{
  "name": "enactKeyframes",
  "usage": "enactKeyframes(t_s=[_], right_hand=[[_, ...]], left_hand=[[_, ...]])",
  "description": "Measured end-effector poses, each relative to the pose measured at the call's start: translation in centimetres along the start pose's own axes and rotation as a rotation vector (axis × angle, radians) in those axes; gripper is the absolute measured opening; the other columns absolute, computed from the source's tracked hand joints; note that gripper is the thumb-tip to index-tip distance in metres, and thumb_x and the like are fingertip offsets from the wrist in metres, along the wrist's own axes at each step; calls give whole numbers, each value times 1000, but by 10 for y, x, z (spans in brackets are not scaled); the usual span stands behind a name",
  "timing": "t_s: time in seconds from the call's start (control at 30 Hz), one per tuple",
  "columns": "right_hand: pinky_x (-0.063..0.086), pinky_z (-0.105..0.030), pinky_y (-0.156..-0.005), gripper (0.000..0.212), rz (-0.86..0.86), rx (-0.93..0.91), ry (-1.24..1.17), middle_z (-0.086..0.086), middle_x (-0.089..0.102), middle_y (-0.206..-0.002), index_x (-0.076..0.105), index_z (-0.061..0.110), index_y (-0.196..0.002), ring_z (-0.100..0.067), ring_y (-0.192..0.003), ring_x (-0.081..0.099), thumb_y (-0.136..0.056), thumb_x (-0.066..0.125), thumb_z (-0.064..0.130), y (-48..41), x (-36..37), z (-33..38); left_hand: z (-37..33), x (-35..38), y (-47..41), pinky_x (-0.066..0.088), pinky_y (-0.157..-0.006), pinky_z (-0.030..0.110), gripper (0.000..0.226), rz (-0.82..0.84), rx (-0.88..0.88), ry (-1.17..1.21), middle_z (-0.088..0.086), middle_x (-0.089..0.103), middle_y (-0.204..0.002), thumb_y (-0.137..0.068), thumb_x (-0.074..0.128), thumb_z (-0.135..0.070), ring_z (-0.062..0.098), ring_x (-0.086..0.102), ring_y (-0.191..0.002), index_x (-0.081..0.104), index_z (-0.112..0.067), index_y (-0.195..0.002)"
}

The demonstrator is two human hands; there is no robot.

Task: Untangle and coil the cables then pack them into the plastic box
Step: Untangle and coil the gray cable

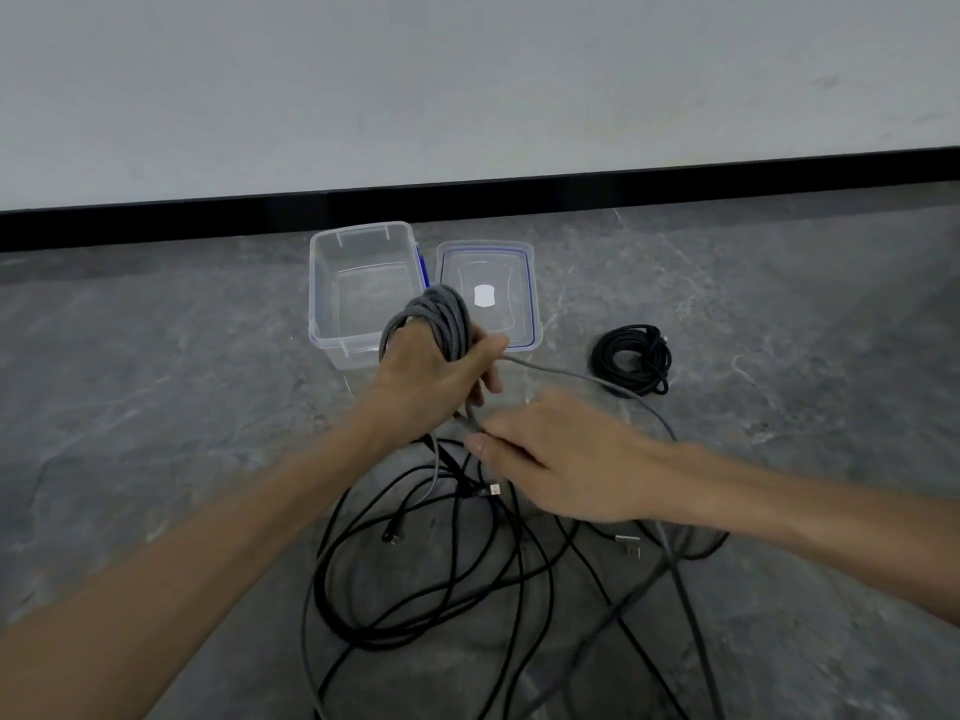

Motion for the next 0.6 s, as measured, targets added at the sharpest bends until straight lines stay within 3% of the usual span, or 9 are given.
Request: enactKeyframes(t_s=[0.07,0.2,0.33,0.5,0.6], right_hand=[[25,-22,-50,44,-42,-58,80,12,29,-49,45,15,-65,-6,-42,37,-100,33,38,-3,-12,1],[27,-17,-50,40,-62,-138,120,12,31,-52,43,20,-67,-7,-44,36,-99,33,41,-5,-27,-2],[26,-16,-51,46,-21,-180,36,12,26,-48,45,12,-62,-5,-44,37,-98,34,39,-2,-20,2],[24,-21,-56,37,117,-139,75,14,30,-52,38,19,-65,-10,-54,34,-99,36,33,6,3,4],[37,-32,-59,41,189,-56,98,10,36,-54,31,24,-63,-17,-53,39,-102,34,33,8,11,-6]], left_hand=[[4,1,2,55,-59,29,31,22,-27,-29,-1,68,-61,-93,61,-31,17,66,-58,65,-6,-76],[11,0,6,53,-61,33,39,45,-41,-14,7,66,-62,-91,63,-37,18,62,-59,66,-2,-76],[2,4,11,54,-60,29,32,68,-53,54,-3,65,-58,-93,62,-31,16,62,-57,64,-6,-72],[3,-12,-3,43,-56,20,27,-117,-377,669,-8,59,-60,-94,58,-30,7,50,-49,57,-17,-72],[1,-19,-8,41,-54,17,22,-162,-467,978,-9,57,-60,-95,57,-30,5,44,-46,55,-19,-76]])
Point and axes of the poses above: each hand's wrist, its own y-axis away from the middle knuckle, its own x-axis out of the palm, z = x × y, the point moved 5 cm from there along -y, towards the middle knuckle
